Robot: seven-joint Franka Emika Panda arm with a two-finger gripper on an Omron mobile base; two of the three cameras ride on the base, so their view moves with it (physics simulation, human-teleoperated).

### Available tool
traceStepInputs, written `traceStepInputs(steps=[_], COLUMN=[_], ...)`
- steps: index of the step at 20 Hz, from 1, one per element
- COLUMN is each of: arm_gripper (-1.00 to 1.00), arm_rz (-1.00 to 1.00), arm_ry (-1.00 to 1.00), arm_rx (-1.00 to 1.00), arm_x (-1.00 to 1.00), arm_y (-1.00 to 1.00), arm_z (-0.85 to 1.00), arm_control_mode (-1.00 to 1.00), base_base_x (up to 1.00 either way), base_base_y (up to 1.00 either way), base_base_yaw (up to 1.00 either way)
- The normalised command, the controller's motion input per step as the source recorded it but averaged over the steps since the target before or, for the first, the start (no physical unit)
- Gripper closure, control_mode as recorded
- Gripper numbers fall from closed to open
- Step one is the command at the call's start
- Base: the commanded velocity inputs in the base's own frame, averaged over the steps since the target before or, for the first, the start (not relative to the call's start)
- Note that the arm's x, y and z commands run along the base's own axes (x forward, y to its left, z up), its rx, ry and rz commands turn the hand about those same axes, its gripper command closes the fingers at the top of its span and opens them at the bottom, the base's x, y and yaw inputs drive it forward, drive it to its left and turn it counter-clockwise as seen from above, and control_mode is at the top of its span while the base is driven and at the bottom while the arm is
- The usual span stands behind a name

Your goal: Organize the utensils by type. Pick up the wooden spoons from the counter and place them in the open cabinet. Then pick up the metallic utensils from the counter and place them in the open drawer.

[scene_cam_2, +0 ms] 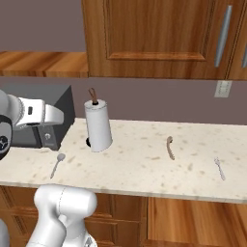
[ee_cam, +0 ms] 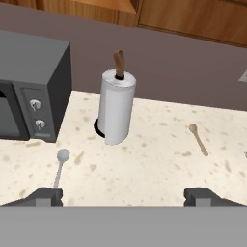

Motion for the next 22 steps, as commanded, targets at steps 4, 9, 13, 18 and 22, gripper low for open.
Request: traceStepInputs(steps=[4,9,13,18,22], arm_gripper=[-1.0,-1.0,-1.0,-1.0,-1.0], arm_rz=[0.0,0.0,0.0,0.0,0.0], arm_ry=[0.07,0.1,0.03,0.01,0.0], arm_rx=[0.0,0.0,0.01,0.0,0.0], arm_x=[0.17,0.14,0.02,0.0,0.0], arm_y=[-0.23,-0.47,-0.61,-0.64,-0.63], arm_z=[-0.03,-0.07,-0.1,-0.13,-0.1], arm_control_mode=[-1.0,-1.0,-1.0,-1.0,-1.0], base_base_x=[0.0,0.0,0.0,0.0,0.0], base_base_y=[0.0,0.0,0.0,0.0,0.0], base_base_yaw=[0.0,0.0,0.0,0.0,0.0])
